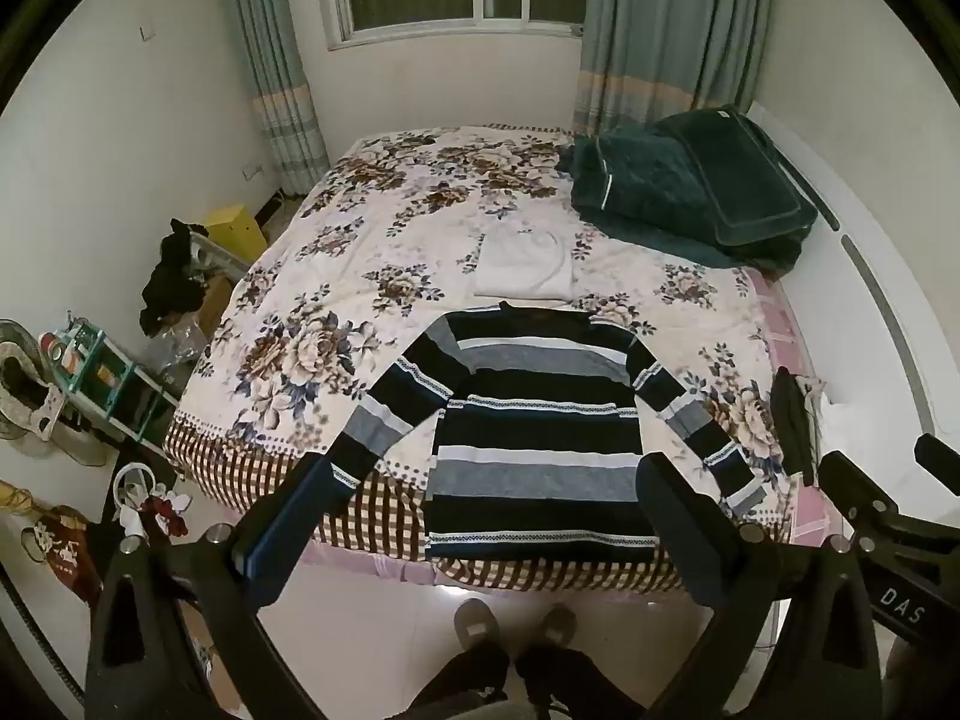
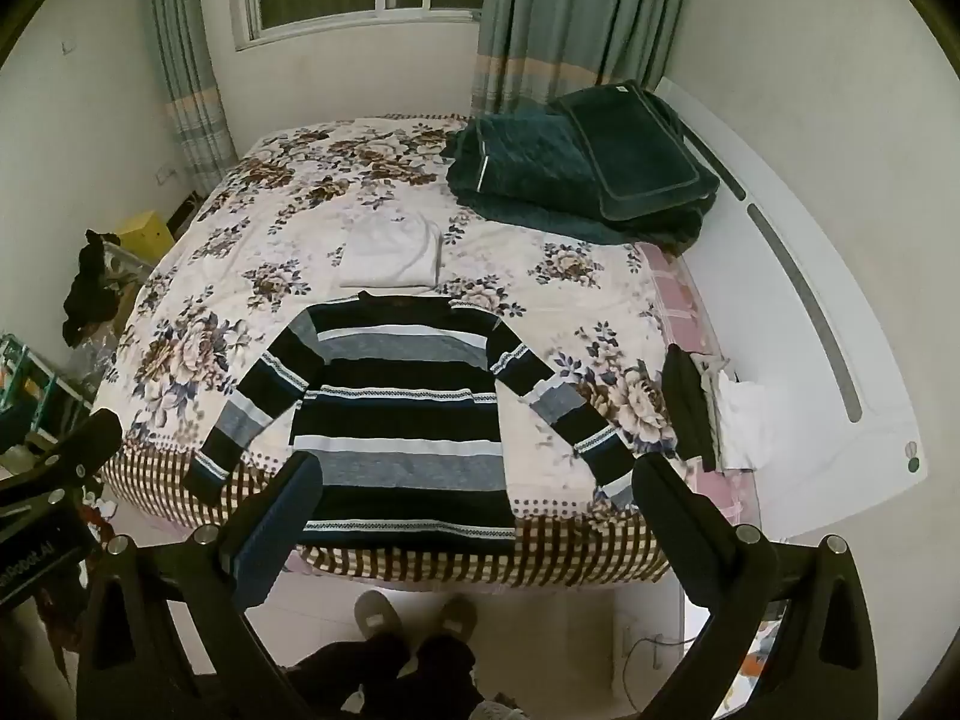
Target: Fold small clothes
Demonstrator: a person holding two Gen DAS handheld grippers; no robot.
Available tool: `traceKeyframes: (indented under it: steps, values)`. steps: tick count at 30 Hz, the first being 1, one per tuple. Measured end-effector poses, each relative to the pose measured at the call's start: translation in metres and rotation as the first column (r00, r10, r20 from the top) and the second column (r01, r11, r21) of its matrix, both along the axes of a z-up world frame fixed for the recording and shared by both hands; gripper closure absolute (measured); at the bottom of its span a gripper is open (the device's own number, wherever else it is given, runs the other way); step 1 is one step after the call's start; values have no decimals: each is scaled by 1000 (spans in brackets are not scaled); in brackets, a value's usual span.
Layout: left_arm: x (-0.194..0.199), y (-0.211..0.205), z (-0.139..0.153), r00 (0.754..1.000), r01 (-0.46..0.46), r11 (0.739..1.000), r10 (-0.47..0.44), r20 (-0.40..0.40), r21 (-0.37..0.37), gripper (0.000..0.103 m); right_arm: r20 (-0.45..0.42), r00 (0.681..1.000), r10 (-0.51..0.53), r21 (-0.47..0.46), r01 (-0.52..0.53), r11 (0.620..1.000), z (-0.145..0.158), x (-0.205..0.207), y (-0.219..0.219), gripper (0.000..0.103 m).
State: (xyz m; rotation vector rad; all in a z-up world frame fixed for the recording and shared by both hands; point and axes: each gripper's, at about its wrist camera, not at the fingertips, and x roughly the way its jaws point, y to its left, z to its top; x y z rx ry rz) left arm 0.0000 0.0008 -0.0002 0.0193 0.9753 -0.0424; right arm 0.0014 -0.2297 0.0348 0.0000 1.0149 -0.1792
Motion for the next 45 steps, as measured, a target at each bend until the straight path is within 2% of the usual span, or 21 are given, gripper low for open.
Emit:
traceKeyframes:
  steps: [13,24,45]
  values:
    - [5,9,-2,1000,-2,1000,2,-8,10,0,4,1000,3,1,-3,1000,-2,4,1,0]
    - [-7,14,0,1000,-10,1000,10,2,17,0,10,1000,11,-2,-11,1000,-1,4,4,0]
    - [0,10,-5,1000,-19,1000,19,-3,17,0,8,1000,9,-6,-9,1000,-2,7,6,0]
